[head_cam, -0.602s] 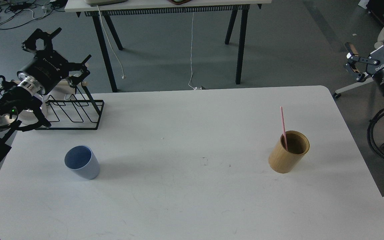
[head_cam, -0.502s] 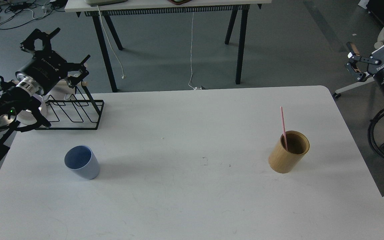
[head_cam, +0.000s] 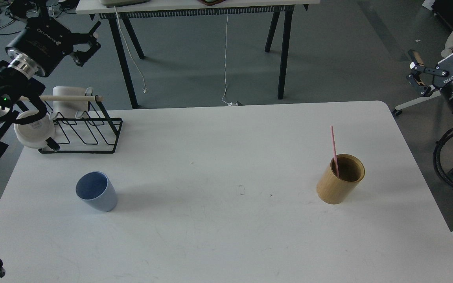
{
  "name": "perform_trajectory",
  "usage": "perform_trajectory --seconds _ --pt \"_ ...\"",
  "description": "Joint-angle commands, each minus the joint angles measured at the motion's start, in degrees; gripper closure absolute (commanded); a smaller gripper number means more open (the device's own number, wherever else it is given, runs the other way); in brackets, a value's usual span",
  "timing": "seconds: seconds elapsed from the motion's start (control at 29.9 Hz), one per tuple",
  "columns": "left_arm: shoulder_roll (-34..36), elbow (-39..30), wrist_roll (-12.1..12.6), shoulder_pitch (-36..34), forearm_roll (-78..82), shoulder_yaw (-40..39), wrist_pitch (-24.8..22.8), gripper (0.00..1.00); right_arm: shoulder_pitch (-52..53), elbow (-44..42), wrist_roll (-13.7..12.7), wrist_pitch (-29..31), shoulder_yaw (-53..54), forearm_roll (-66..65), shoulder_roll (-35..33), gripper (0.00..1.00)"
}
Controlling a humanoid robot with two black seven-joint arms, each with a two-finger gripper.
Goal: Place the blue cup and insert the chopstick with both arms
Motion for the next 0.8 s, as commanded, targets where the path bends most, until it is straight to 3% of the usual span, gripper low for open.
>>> perform_trajectory --seconds 0.0,0.13,0.23,0.33,0.4,0.44,0.54,0.64,0.77 --pt "-0.1 1.5 0.3 -2.5 8.0 0.1 0.0 0.0 0.0 0.0 0.0 0.0 0.1 0.0 0.0 0.01" --pt "-0.1 1.7 -1.4 -6.3 23.7 0.0 0.0 0.0 -0.1 0.1 0.0 0.0 0.2 0.0 -0.1 0.01" --pt "0.3 1.3 -7.1 -8.0 36.0 0.0 0.0 0.0 -0.2 0.1 0.0 0.0 0.2 0.0 0.0 0.01" --pt "0.4 1.3 -18.3 -10.3 46.9 0.0 0.0 0.0 -0.2 0.1 0.0 0.0 0.2 0.0 0.0 0.01" --pt "0.7 1.2 -28.9 -11.0 52.3 0.0 0.0 0.0 -0.2 0.1 0.0 0.0 0.2 0.0 0.0 0.01" --pt "0.9 1.2 -31.8 -11.1 54.0 0.1 0.0 0.0 -0.2 0.1 0.0 0.0 0.2 0.0 0.0 0.01" --pt "3.1 0.3 -31.8 -10.9 56.0 0.7 0.0 0.0 -0.2 0.1 0.0 0.0 0.2 0.0 -0.1 0.01" --pt "8.9 -7.0 -31.8 -10.6 55.6 3.5 0.0 0.0 -0.2 0.1 0.0 0.0 0.3 0.0 -0.1 0.01" --pt "15.4 -10.0 -31.8 -7.7 56.3 7.0 0.0 0.0 -0.2 0.1 0.0 0.0 0.3 0.0 0.1 0.01"
